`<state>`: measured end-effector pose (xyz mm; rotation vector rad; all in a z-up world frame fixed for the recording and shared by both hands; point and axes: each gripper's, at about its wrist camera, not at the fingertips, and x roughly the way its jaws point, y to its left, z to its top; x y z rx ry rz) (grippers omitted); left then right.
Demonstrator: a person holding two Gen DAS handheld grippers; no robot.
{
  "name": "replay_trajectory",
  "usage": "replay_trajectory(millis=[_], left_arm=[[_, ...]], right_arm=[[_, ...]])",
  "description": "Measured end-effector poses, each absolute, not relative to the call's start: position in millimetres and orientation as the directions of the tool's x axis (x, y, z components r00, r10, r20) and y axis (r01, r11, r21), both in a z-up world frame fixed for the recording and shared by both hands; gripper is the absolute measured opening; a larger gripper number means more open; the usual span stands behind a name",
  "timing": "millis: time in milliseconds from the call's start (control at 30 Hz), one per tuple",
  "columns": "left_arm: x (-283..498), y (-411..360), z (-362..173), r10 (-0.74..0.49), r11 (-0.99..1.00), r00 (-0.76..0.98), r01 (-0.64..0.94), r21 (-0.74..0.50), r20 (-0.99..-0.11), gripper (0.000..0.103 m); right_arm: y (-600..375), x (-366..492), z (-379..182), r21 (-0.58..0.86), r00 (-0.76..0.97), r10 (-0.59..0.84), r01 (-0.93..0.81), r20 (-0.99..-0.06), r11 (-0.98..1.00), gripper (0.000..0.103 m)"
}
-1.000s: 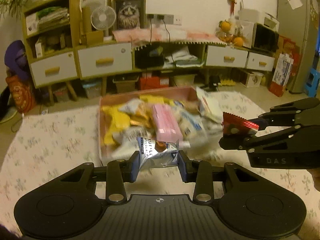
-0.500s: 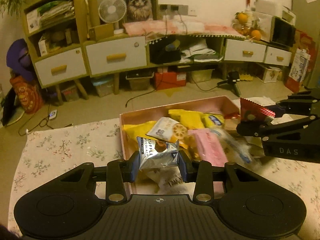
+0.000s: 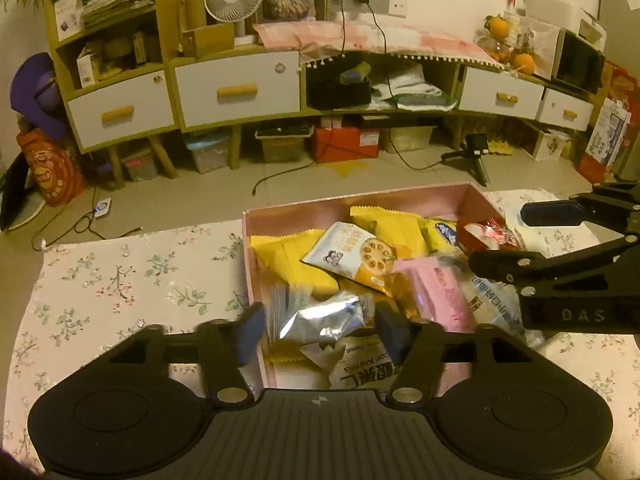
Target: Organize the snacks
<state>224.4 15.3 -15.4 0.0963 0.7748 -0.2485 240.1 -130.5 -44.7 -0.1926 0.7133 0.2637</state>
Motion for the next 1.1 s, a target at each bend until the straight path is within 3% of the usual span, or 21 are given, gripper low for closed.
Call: replay_trajectory(millis=[100, 400, 1100], left_arm=[[216.7, 16.8, -9.5, -0.195, 0.968, 0.689, 0.250, -0.024, -0.698, 0.077], [175.0, 19.3, 1.4, -0.175, 0.970, 0.685, 0.243, -0.005, -0.708, 0.092], [66.4, 9.4, 24.1, -0.070, 0.981, 0.658, 0.180, 0.066, -0.750, 0.098]], right_arm=[[-131.9, 232.4, -35.7, -0.086, 0.736, 0.161, -0.286, -0.657, 0.954, 0.072], [-133.0, 189.7, -17.4, -0.117, 0.756, 0.128, -0.262, -0.641, 0.958, 0.086], [-138.1, 110.2, -12.7, -0.048, 0.695, 0.078, -0.159, -0.714, 0.986, 0.100]])
